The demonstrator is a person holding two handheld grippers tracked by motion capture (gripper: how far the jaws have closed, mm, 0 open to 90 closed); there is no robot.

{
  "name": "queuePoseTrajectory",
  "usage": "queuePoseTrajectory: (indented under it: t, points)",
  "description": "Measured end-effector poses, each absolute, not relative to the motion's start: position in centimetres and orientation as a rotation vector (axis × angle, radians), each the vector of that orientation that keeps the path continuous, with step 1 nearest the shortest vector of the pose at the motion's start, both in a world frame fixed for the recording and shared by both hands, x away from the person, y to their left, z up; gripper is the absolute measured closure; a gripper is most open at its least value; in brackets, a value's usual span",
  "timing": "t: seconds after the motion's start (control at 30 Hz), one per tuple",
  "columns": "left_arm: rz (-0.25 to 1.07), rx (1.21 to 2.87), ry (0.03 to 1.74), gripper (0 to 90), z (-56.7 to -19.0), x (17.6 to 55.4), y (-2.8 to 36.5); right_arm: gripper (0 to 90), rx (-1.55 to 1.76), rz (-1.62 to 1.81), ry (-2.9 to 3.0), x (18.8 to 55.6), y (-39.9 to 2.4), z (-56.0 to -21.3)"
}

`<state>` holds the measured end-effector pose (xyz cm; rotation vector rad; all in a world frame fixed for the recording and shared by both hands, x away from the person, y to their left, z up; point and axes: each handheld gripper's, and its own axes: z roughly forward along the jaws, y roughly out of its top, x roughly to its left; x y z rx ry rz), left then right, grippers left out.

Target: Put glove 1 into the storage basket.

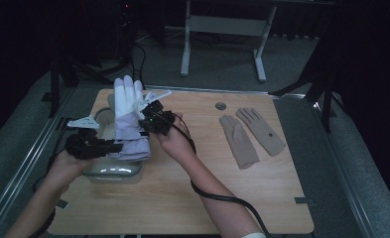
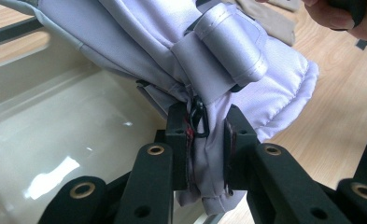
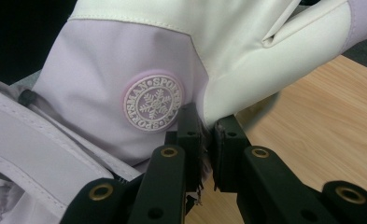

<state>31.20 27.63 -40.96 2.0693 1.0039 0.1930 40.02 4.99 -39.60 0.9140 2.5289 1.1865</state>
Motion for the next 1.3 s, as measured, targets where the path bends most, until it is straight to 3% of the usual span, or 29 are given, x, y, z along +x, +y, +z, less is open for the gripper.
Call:
queuePoseTrajectory:
  t: [0.33, 0.73, 1.13, 1.3]
  points:
    - [0.183, 2.056, 1.043, 76.4, -42.0, 31.3, 30.2, 83.4, 0.889, 1.168, 2.554, 40.4, 8.2, -40.4]
    - [0.077, 2.061, 1.115, 76.3, -45.7, 32.1, 31.8, 83.4, 0.905, 1.08, 2.619, 41.2, 10.4, -44.0]
    - [-0.059, 2.116, 1.173, 74.7, -48.6, 32.5, 31.3, 83.6, 0.915, 0.9, 2.751, 41.4, 11.5, -47.9]
    - [-0.028, 2.157, 1.205, 70.3, -48.6, 32.4, 30.6, 81.8, 0.915, 0.876, 2.783, 41.6, 11.7, -48.6]
